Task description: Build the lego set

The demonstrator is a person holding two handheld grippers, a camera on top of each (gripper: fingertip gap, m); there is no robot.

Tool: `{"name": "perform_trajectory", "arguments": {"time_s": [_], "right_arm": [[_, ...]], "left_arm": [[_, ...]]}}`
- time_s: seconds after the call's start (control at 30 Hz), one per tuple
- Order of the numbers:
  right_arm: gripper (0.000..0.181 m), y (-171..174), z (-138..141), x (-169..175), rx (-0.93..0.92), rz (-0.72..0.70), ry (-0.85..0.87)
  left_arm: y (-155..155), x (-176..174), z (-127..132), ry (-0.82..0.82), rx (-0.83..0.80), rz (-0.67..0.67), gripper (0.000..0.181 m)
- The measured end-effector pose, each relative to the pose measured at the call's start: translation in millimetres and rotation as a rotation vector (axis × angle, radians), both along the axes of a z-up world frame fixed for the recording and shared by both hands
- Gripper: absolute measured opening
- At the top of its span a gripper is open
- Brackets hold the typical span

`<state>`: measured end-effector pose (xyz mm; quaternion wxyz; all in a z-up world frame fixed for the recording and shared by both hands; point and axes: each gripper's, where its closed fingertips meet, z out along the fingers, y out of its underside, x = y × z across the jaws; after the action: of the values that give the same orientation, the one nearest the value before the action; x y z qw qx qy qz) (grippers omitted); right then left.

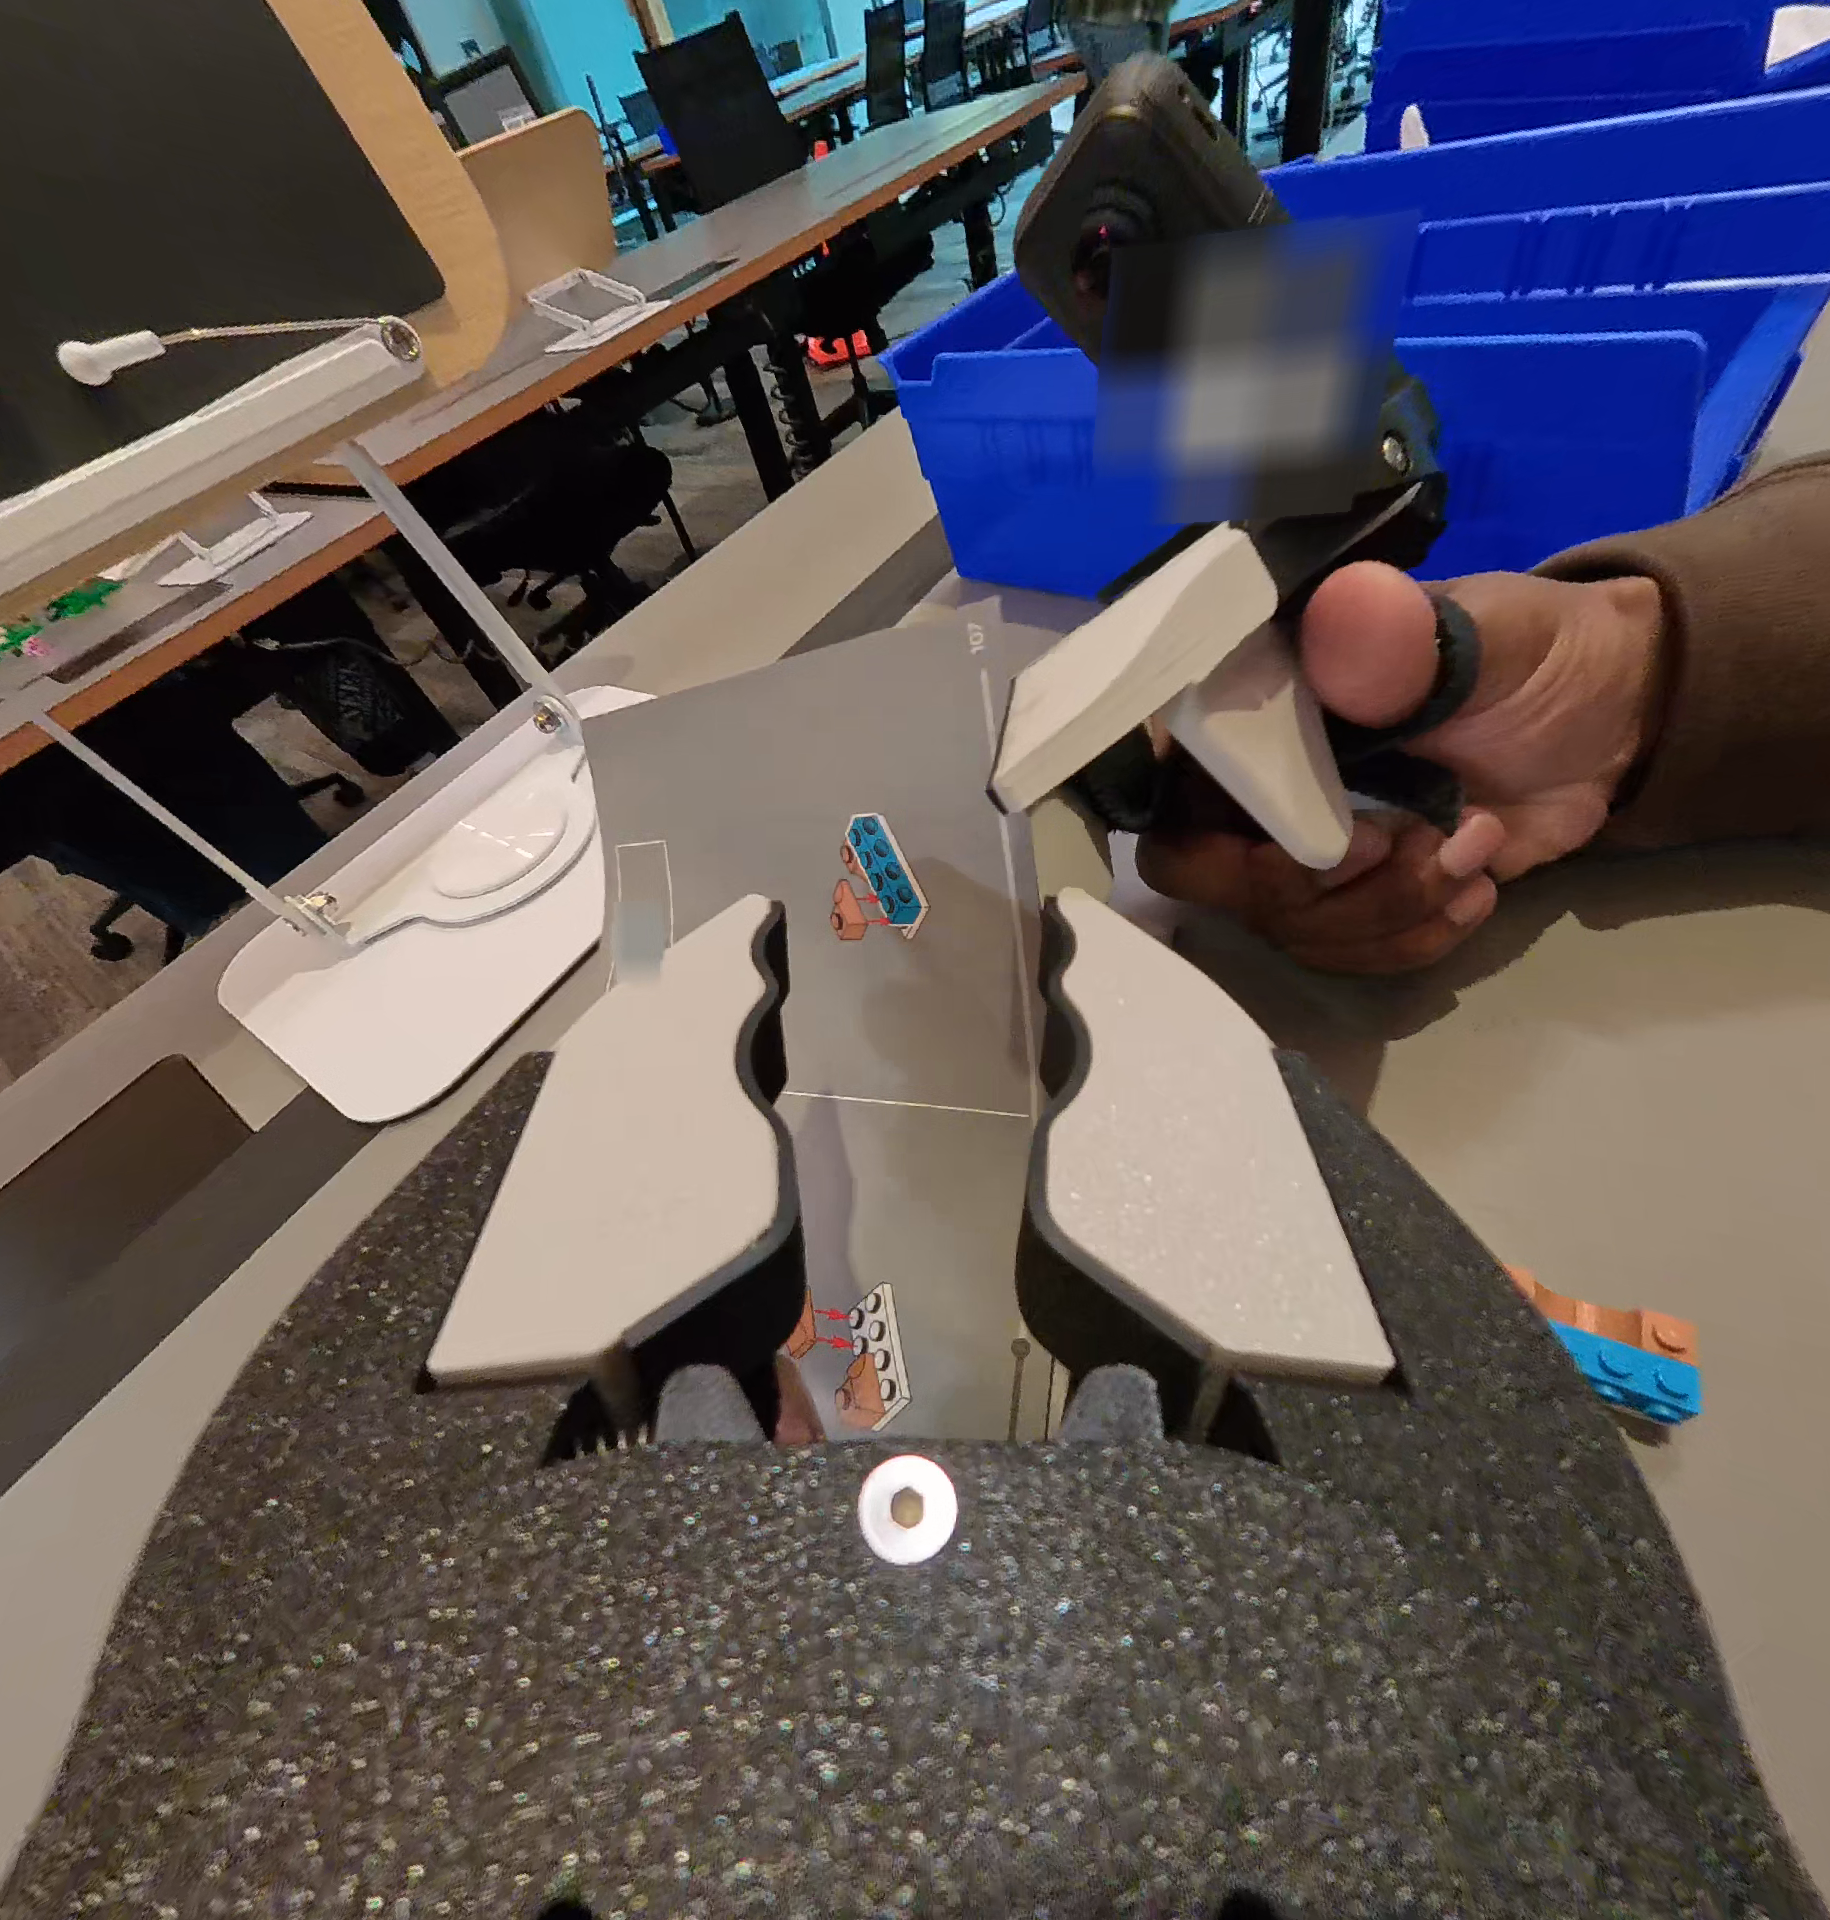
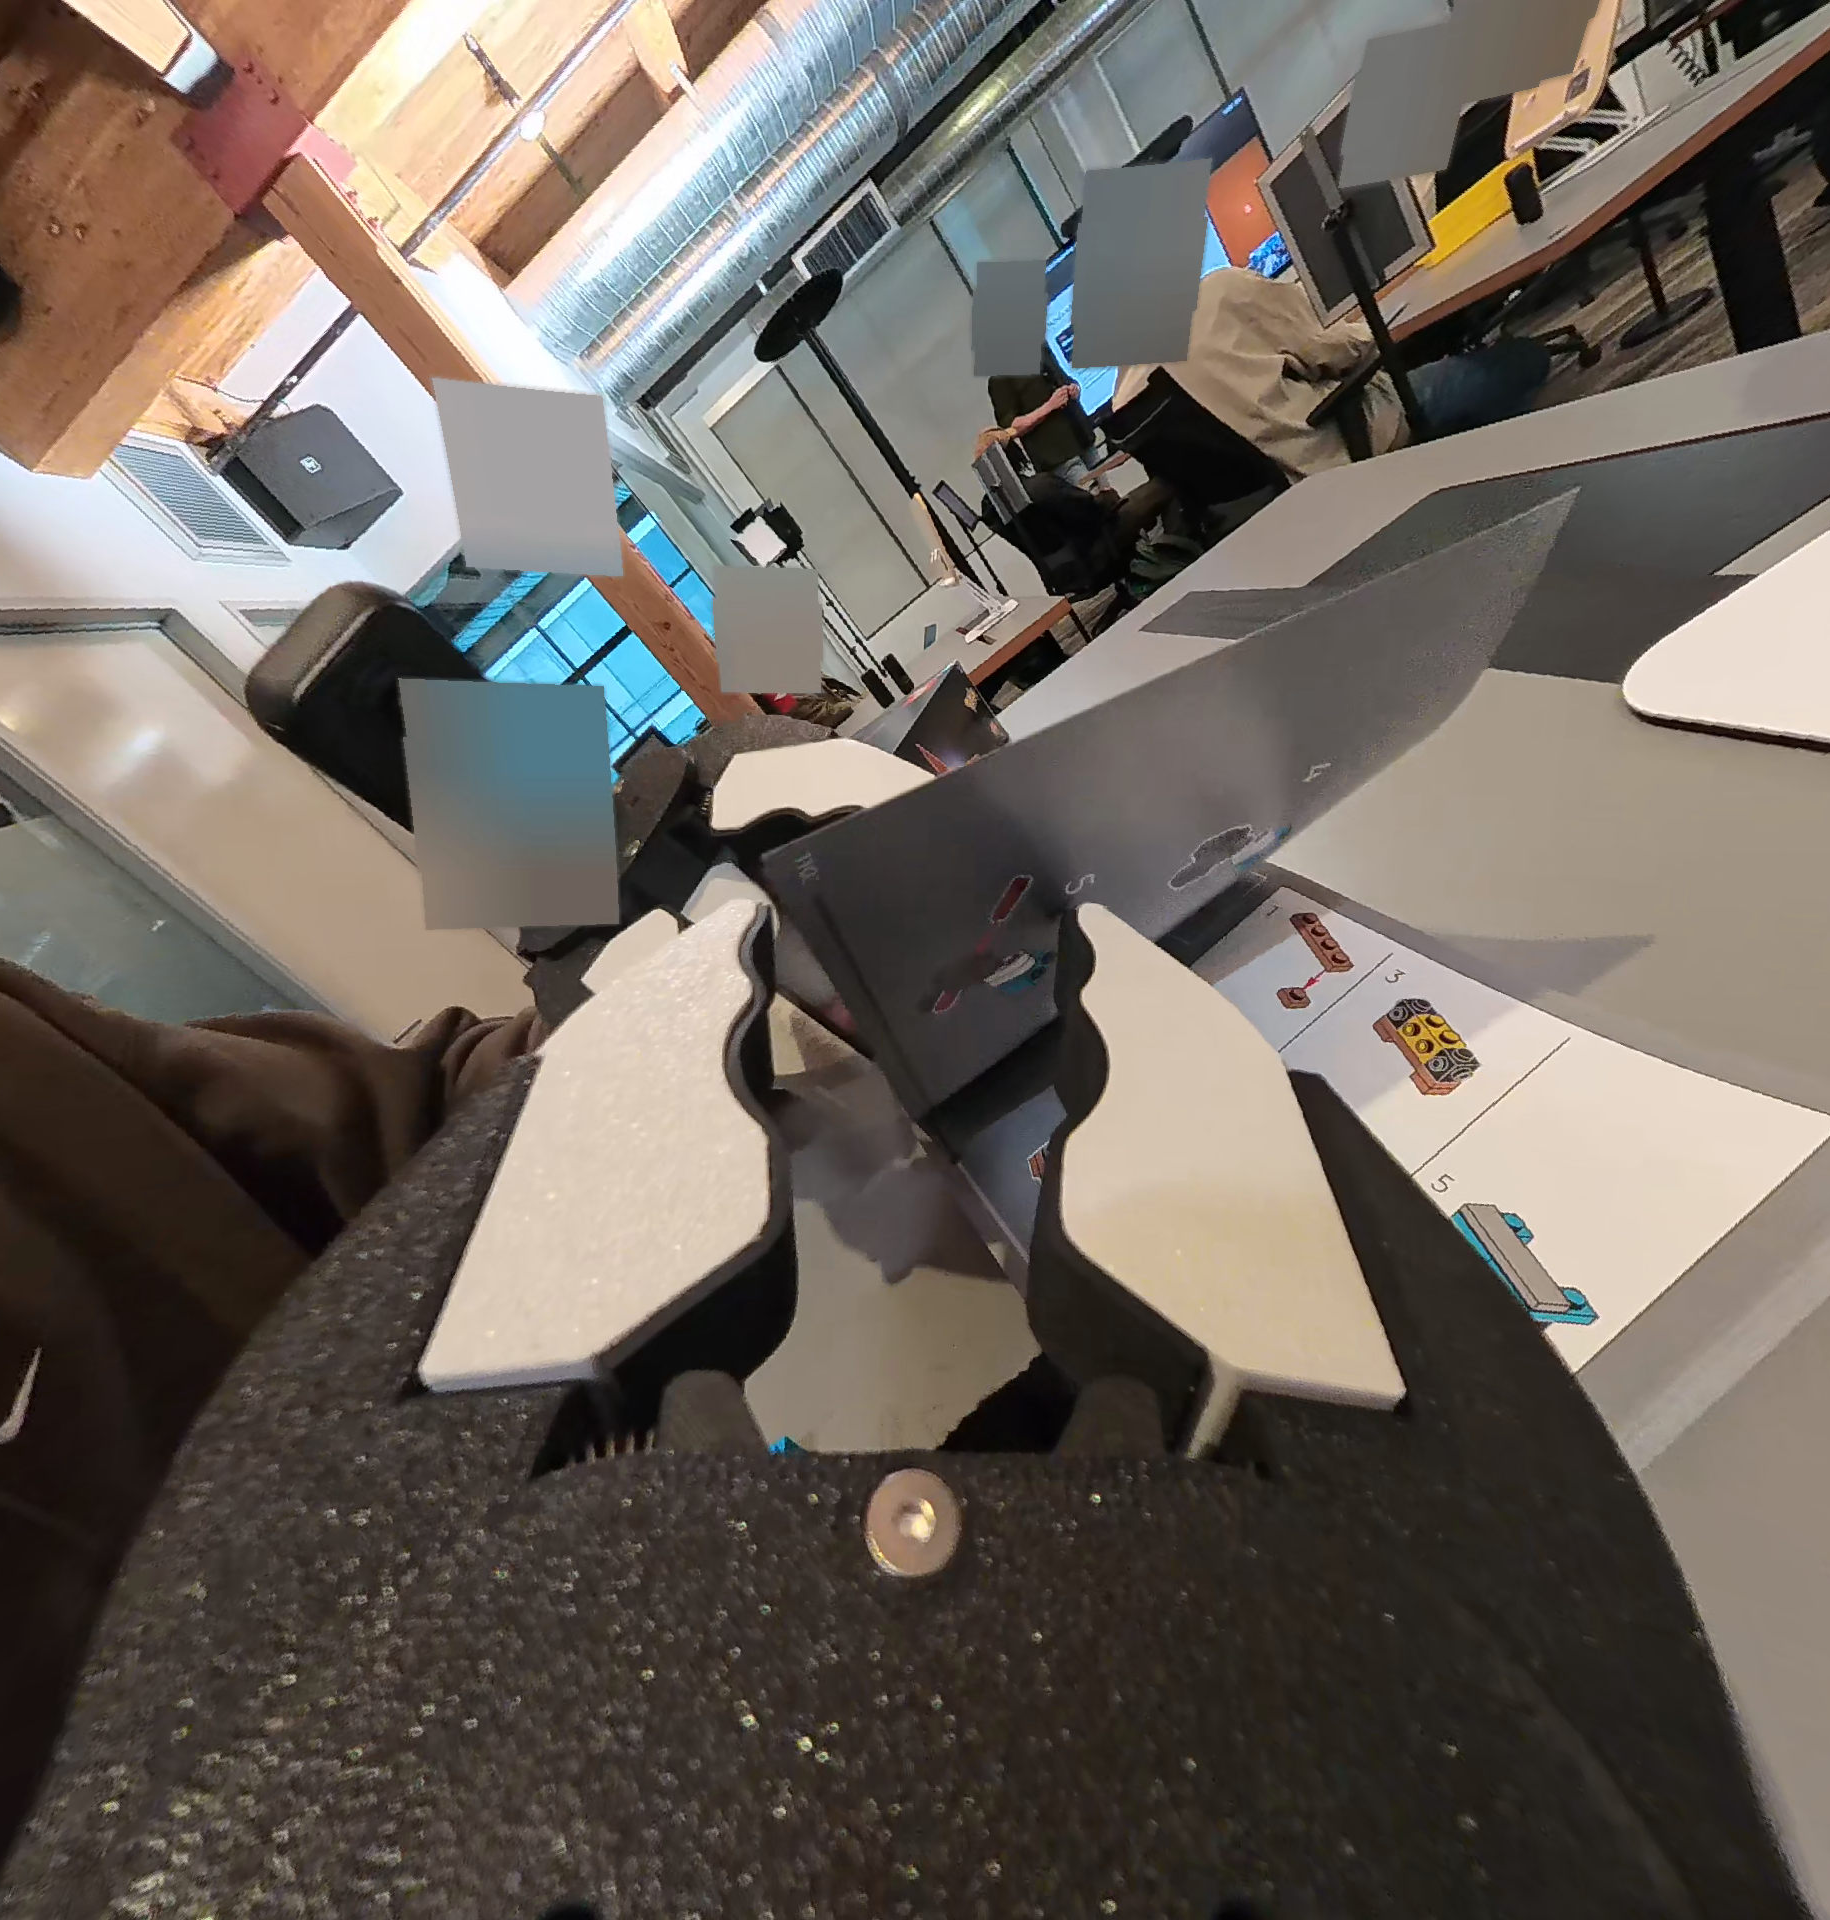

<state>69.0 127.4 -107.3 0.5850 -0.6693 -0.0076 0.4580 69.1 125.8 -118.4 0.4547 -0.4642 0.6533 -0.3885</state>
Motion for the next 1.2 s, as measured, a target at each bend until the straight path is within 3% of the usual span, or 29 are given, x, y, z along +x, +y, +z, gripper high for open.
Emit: {"name": "perform_trajectory", "arguments": {"time_s": [0.53, 0.83, 1.2], "right_arm": [[0.038, 4, -6, 4, -0.043, -0.034, -0.002], [0.039, 11, -15, 11, -0.117, -0.079, -0.001], [0.041, 9, -12, 10, -0.1, -0.064, 0.014]], "left_arm": [[10, -2, -1, -0.076, 0.014, 0.097, 0.043], [12, -4, 2, -0.098, 0.031, 0.12, 0.04], [14, -4, -3, 0.021, -0.045, 0.069, 0.039]]}}
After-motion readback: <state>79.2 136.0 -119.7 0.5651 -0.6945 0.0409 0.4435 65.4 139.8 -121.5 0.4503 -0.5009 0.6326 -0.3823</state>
